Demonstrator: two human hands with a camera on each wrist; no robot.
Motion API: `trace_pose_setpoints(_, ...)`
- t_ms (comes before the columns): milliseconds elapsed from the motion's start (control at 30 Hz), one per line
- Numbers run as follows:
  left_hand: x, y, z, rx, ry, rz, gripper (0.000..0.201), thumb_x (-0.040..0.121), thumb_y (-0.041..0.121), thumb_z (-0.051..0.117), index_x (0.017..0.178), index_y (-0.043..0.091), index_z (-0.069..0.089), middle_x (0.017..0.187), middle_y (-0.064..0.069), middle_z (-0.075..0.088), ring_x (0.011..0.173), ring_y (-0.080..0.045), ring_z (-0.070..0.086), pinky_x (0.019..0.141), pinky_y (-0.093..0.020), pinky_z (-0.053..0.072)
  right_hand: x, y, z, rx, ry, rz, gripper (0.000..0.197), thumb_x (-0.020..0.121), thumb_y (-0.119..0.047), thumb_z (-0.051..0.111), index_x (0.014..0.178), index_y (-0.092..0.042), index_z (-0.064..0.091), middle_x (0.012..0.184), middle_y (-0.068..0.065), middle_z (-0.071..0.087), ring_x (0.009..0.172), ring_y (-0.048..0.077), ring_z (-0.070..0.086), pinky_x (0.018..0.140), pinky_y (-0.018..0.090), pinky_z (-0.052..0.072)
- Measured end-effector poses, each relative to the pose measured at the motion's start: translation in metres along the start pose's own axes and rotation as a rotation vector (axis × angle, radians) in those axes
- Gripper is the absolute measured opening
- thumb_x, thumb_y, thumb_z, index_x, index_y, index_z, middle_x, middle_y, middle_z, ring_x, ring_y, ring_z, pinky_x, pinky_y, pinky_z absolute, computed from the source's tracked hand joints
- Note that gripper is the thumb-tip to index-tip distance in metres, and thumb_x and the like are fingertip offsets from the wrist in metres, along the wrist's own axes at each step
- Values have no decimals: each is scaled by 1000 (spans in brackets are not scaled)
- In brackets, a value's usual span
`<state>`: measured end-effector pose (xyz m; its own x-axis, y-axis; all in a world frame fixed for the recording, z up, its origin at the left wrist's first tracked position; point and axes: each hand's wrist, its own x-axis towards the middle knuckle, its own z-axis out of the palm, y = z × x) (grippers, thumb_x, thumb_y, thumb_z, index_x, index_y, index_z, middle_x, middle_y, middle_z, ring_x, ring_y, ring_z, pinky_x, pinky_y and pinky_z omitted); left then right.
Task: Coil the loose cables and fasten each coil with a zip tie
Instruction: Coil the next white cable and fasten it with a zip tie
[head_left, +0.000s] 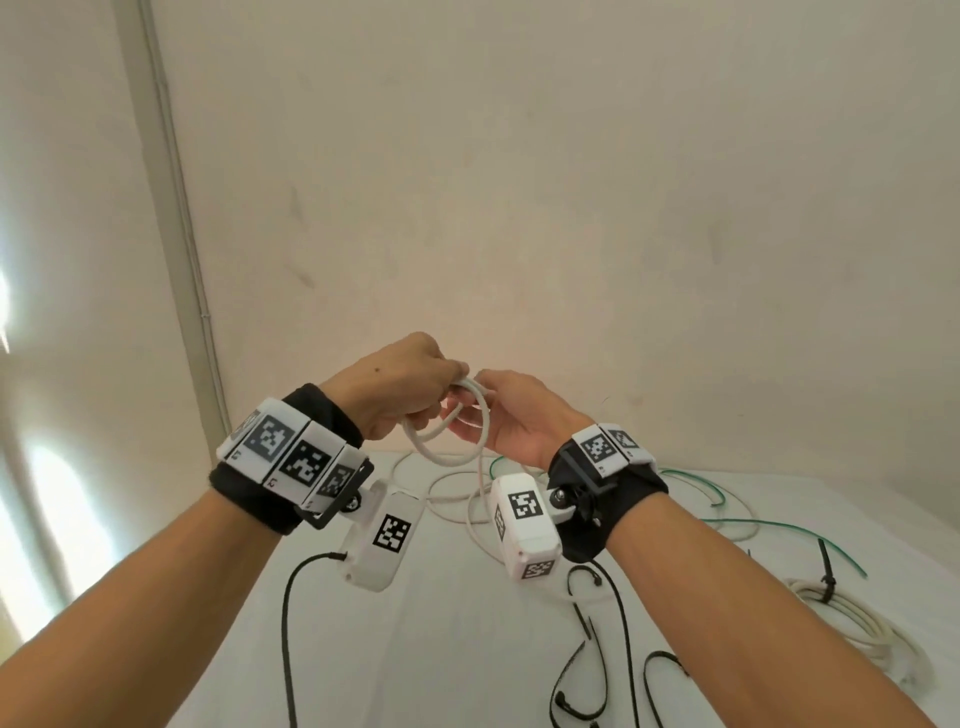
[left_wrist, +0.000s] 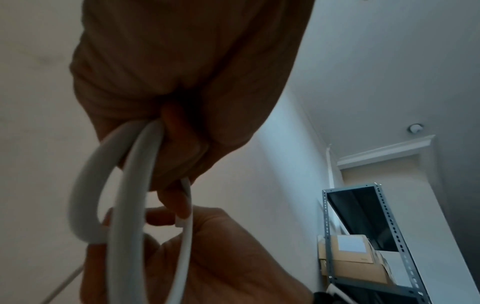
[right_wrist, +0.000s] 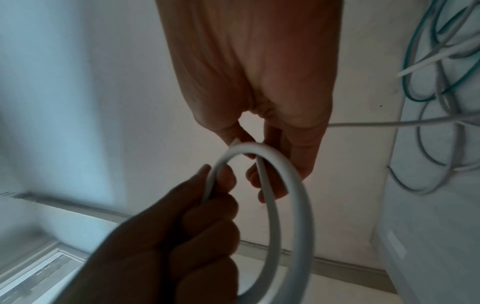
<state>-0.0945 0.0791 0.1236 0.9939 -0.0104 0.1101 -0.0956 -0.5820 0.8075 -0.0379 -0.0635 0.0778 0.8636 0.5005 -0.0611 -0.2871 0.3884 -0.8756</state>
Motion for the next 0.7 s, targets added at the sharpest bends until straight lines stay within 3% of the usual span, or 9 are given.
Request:
trace_pose_setpoints(100, 0, -7, -2, -113, 41, -13, 45, 110, 24, 47, 97, -13, 68, 61, -3, 42, 42, -11, 36, 43, -24, 32, -4, -4, 5, -76, -2, 32, 18, 97, -4, 42, 91, -3, 58, 66, 8, 61, 68, 22, 56, 61, 31, 58)
trace_pose_setpoints(233, 3, -15, -8, -271, 199, 6, 39, 111, 22, 42, 88, -1, 64, 61, -2, 38, 39, -8, 35, 39, -20, 32, -7, -6, 3, -74, 36, 2, 21, 97, -6, 49, 111, -4, 63, 73, 8, 55, 64, 24, 59, 63, 33, 59)
trace_pose_setpoints(333, 8, -24, -8, -248, 132, -42, 38, 111, 21, 44, 86, 1, 64, 61, -1, 39, 39, -8, 36, 39, -20, 31, -9, -3, 2, -201, 24, -19, 16, 103, -16, 57, 112, -7, 67, 75, 8, 57, 65, 24, 59, 66, 35, 59)
trace_pose_setpoints(433, 10, -30, -6, -187, 80, -49, 39, 110, 23, 46, 84, 2, 65, 61, 0, 39, 42, -9, 35, 41, -21, 31, -12, -2, 1, -395, 11, -97, 23, 107, -14, 48, 116, -6, 69, 90, 12, 56, 76, 24, 57, 71, 36, 61)
trace_pose_setpoints(567, 15, -40, -3, -99, 38, -52, 42, 110, 26, 48, 88, -1, 72, 61, 0, 39, 47, -12, 36, 46, -24, 33, -17, -3, -8, -535, -10, -167, 29, 109, -9, 44, 126, -3, 67, 97, 11, 55, 82, 30, 63, 92, 46, 60)
trace_pose_setpoints(700, 16, -43, 9, -131, 28, -7, 41, 109, 24, 49, 94, -3, 75, 60, -1, 35, 47, -12, 33, 45, -23, 30, -20, 2, -9, -688, -1, -228, 29, 108, -13, 47, 121, -10, 73, 106, 16, 67, 85, 26, 65, 86, 38, 61)
